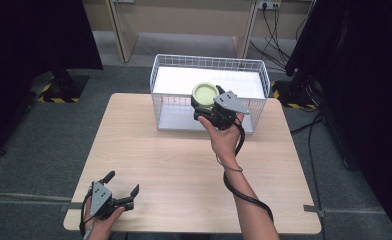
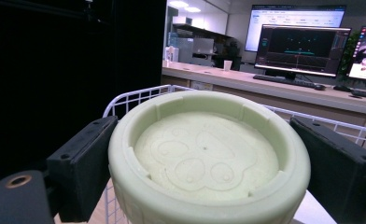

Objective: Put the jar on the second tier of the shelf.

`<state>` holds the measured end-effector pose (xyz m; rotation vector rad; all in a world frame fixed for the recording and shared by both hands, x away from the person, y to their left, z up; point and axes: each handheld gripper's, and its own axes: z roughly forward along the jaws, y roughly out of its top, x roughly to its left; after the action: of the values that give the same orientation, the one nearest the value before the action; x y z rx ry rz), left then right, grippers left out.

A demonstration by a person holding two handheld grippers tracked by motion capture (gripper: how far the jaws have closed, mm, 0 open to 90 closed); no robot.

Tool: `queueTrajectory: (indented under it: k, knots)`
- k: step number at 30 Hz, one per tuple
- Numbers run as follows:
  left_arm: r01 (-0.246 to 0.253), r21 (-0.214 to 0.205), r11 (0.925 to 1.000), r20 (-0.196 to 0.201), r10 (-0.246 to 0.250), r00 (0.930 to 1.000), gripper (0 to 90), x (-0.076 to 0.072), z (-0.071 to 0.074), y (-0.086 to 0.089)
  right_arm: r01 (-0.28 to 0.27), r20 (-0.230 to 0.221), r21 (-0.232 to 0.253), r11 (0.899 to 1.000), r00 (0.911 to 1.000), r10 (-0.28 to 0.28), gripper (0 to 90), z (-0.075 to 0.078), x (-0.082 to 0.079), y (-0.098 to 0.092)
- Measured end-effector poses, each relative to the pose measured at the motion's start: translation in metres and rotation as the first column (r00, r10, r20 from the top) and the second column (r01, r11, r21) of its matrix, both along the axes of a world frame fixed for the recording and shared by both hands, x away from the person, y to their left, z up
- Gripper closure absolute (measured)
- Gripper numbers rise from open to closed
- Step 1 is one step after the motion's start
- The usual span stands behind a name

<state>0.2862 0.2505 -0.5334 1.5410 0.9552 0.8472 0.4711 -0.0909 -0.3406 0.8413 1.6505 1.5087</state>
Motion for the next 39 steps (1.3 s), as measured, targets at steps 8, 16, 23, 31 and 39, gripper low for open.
queueTrajectory:
  k: [8, 16, 23, 31, 39]
  knots:
    - [0.000, -0.003, 1.0000, 0.000, 0.000, 1.0000, 1.7, 0.000, 0.000, 0.000, 0.027, 0.001, 0.005, 1.000, 0.9996, -0.027, 11.6, 0.008, 0.008, -0.006]
    - [0.000, -0.007, 1.0000, 0.000, 0.000, 1.0000, 1.7, 0.000, 0.000, 0.001, 0.051, -0.006, 0.012, 0.999, 0.9987, -0.051, 11.6, 0.017, 0.019, -0.012]
    - [0.001, -0.009, 1.0000, 0.000, -0.001, 1.0000, 1.7, 0.000, 0.000, 0.001, 0.067, -0.020, 0.049, 0.997, 0.9976, -0.066, 11.6, 0.027, 0.031, -0.016]
    - [0.003, -0.012, 0.9999, -0.001, -0.003, 1.0000, 1.7, 0.000, 0.000, 0.001, 0.106, -0.034, 0.044, 0.993, 0.9939, -0.105, 11.6, 0.038, 0.050, -0.021]
    - [0.003, -0.011, 0.9999, -0.001, -0.003, 1.0000, 1.7, 0.000, 0.000, 0.001, 0.149, -0.075, 0.040, 0.988, 0.9865, -0.145, 11.6, 0.034, 0.068, -0.026]
